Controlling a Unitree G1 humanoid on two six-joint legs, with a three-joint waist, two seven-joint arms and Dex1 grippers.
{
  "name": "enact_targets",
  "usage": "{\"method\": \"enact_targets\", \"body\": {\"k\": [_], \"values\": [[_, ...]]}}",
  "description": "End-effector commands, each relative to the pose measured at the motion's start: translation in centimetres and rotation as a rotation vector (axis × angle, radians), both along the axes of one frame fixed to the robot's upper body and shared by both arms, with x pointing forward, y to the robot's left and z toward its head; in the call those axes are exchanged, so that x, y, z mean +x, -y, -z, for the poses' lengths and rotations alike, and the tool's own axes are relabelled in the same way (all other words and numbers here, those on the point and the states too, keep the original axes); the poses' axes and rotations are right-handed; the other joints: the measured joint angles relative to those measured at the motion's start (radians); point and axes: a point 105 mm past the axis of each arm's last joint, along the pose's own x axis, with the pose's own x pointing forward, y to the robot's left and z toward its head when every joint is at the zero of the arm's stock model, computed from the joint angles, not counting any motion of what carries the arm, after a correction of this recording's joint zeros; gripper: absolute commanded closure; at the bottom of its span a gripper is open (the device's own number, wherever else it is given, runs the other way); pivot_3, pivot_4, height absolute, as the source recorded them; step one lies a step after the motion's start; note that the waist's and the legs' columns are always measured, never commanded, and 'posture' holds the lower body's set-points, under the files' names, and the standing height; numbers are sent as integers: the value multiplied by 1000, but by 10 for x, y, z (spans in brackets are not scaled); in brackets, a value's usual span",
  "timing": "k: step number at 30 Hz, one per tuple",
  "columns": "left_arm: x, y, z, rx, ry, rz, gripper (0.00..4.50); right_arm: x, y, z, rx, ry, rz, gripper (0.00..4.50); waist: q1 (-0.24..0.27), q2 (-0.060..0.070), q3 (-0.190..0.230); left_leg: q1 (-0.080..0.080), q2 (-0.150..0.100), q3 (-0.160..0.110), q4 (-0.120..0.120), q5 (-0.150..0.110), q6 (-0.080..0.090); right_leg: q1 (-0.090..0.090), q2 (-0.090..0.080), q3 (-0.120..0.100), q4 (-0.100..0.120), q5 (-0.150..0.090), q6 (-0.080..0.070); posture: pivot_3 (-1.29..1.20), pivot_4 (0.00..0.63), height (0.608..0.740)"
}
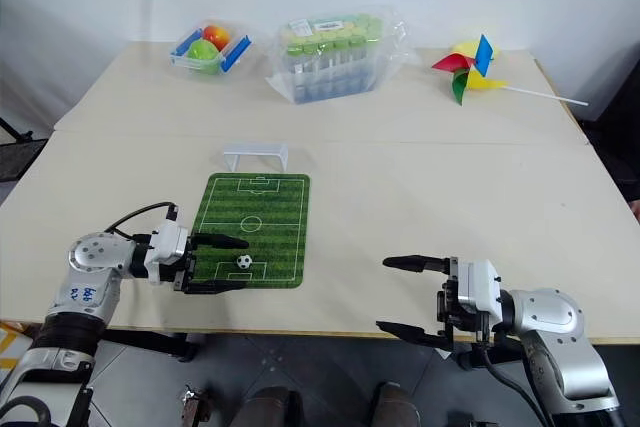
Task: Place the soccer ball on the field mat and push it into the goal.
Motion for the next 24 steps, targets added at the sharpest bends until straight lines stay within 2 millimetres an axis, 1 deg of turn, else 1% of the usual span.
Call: {"method": "enact_targets", "body": {"k": [1,3,6,9,11,14,17,19,24], "values": [[-1,-5,-11,-6,47,-12,807,-3,-2,-2,8,23,-17,0,0,0,0,0,0,0,0,0,0,0,0,0,0,0,0,0,150,740],[-5,-10,-16,-13,59,-20,807,-4,-2,-1,5,12,-24,0,0,0,0,0,0,0,0,0,0,0,0,0,0,0,0,0,150,740],[-17,-21,-24,-4,73,-38,807,-4,-2,0,6,13,-24,0,-6,0,0,0,0,0,-1,0,0,0,0,0,0,0,0,0,150,740],[-27,-35,-32,-23,69,-102,807,-3,-1,-4,22,32,-19,0,-7,0,0,0,0,0,-1,0,0,0,0,0,0,0,0,0,150,740],[-37,-55,-35,-21,63,-201,807,0,0,-11,49,55,-4,0,-7,0,0,0,1,0,-1,0,0,0,0,0,0,0,0,0,150,740],[-52,-75,-35,-19,25,-297,807,4,3,-18,77,76,14,0,-11,0,0,0,1,0,-1,0,0,0,0,0,0,0,0,0,150,740],[-79,-87,-21,-8,-69,-309,1347,8,4,-21,92,85,23,0,-12,1,0,0,1,0,-1,-1,0,0,0,0,-1,0,0,0,150,740],[-86,-88,-13,-16,-93,-320,1995,8,3,-21,92,92,14,0,-11,1,1,1,1,0,-1,-1,0,0,0,0,-1,0,0,0,150,740],[-96,-67,-4,-75,-121,-290,3685,8,-1,-23,99,107,-3,0,3,1,1,0,1,0,-1,-2,1,0,0,0,-1,0,-1,0,150,740]]}}
